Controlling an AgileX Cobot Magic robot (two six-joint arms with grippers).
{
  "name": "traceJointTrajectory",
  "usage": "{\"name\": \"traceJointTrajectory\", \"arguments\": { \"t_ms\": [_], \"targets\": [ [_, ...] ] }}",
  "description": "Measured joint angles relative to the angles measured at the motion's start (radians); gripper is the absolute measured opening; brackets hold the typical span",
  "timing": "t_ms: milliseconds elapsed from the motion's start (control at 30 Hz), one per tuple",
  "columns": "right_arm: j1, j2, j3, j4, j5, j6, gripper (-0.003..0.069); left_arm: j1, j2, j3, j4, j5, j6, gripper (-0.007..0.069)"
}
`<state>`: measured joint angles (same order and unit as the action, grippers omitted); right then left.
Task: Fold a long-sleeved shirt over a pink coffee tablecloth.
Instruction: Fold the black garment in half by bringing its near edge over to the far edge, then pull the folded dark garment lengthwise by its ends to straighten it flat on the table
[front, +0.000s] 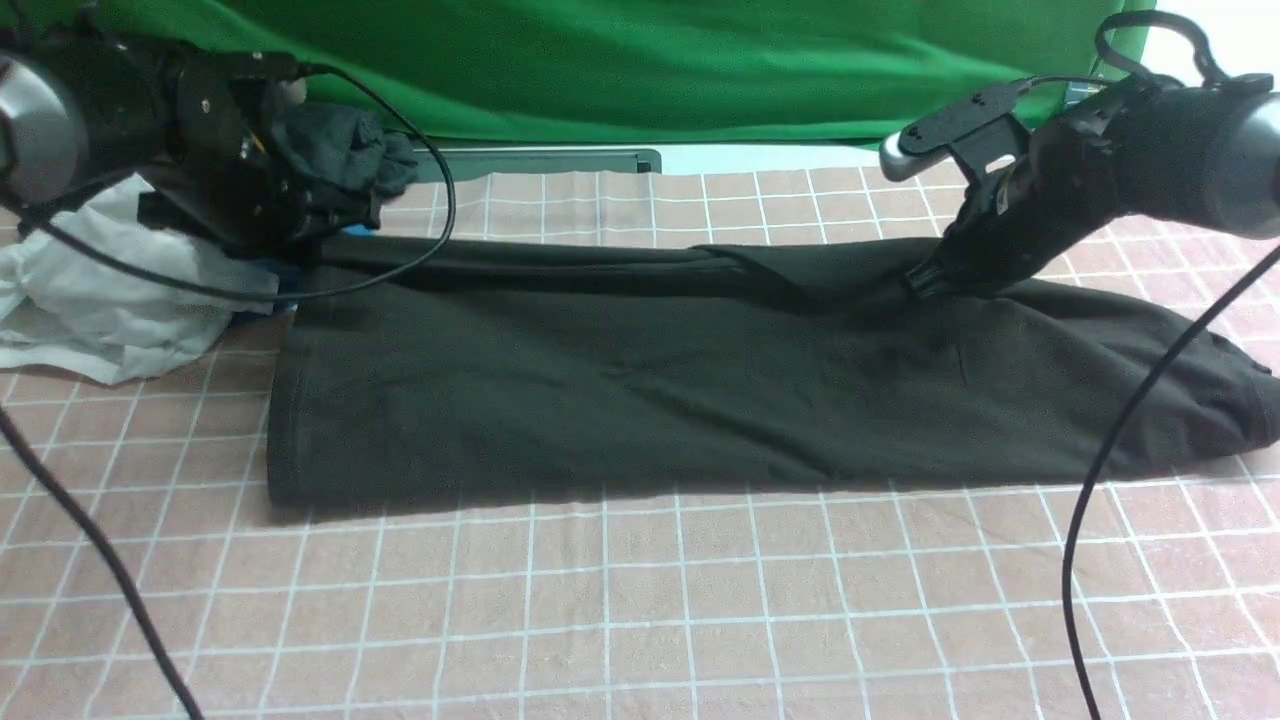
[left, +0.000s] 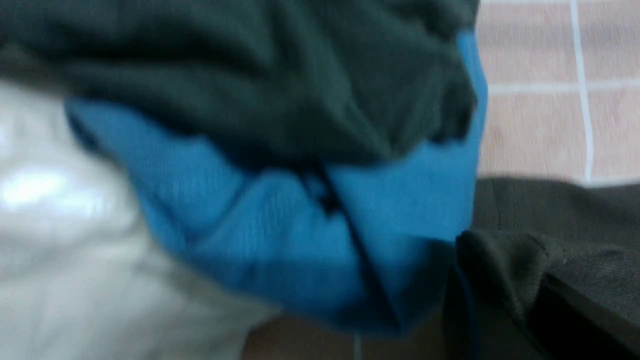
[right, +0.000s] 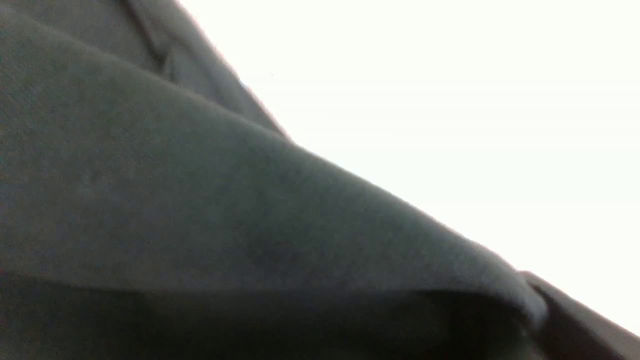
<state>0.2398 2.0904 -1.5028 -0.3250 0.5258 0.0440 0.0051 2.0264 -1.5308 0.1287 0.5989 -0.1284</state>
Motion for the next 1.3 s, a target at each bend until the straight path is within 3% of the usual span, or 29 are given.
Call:
{"name": "traceJointTrajectory", "arguments": {
  "t_ms": [100,233,267,300,333,400,500,600,700,733,767,833,933,1000,1100,1300],
  "targets": [
    [0.000,0.011,-0.004,-0.001,-0.020,0.011,0.0067,0.000,0.024,-0.014,-0.004,-0.014,0.005,0.0055],
    [-0.001,0.017,-0.005,-0.006,-0.058,0.031,0.0255,0.007,0.070,-0.016,-0.008,-0.057,0.048,0.0116],
    [-0.002,0.017,-0.009,-0.007,-0.065,0.037,0.0345,0.008,0.081,-0.016,-0.007,-0.080,0.057,0.0154],
    [-0.002,0.017,-0.010,-0.007,-0.065,0.037,0.0357,0.008,0.083,-0.016,-0.007,-0.083,0.060,0.0160],
    [-0.002,0.014,-0.021,-0.009,-0.047,0.045,0.0426,0.008,0.091,-0.016,-0.007,-0.108,0.080,0.0213],
    [-0.002,-0.004,-0.029,-0.009,0.001,0.050,0.0440,0.008,0.092,-0.016,-0.003,-0.129,0.098,0.0277],
    [-0.002,-0.048,-0.034,0.008,0.085,0.051,0.0367,0.008,0.092,-0.024,0.021,-0.147,0.105,0.0360],
    [0.002,-0.107,-0.036,0.098,0.166,-0.003,0.0216,0.008,0.079,-0.038,0.033,-0.120,0.105,0.0422],
    [0.012,-0.120,-0.038,0.241,0.199,-0.125,0.0106,0.008,0.044,-0.039,0.030,-0.106,0.128,0.0417],
    [0.018,-0.112,-0.038,0.345,0.203,-0.209,0.0059,0.008,0.017,-0.039,0.019,-0.101,0.145,0.0391],
    [0.020,-0.110,-0.038,0.359,0.203,-0.219,0.0055,0.008,0.017,-0.039,0.016,-0.101,0.145,0.0385],
    [0.032,-0.062,-0.038,0.529,0.184,-0.344,0.0029,0.007,-0.043,-0.044,-0.056,-0.069,0.222,0.0256],
    [0.034,0.000,-0.044,0.636,0.101,-0.407,0.0027,-0.004,-0.089,-0.048,-0.179,-0.028,0.367,0.0090],
    [0.034,0.043,-0.065,0.667,0.053,-0.421,0.0027,-0.018,-0.103,-0.048,-0.253,0.003,0.462,0.0037],
    [0.031,0.110,-0.135,0.694,0.004,-0.427,0.0027,-0.059,-0.105,-0.048,-0.368,0.068,0.572,0.0017],
    [0.021,0.216,-0.290,0.708,-0.097,-0.429,0.0031,-0.170,-0.105,0.004,-0.409,0.098,0.643,0.0017]
  ]
}}
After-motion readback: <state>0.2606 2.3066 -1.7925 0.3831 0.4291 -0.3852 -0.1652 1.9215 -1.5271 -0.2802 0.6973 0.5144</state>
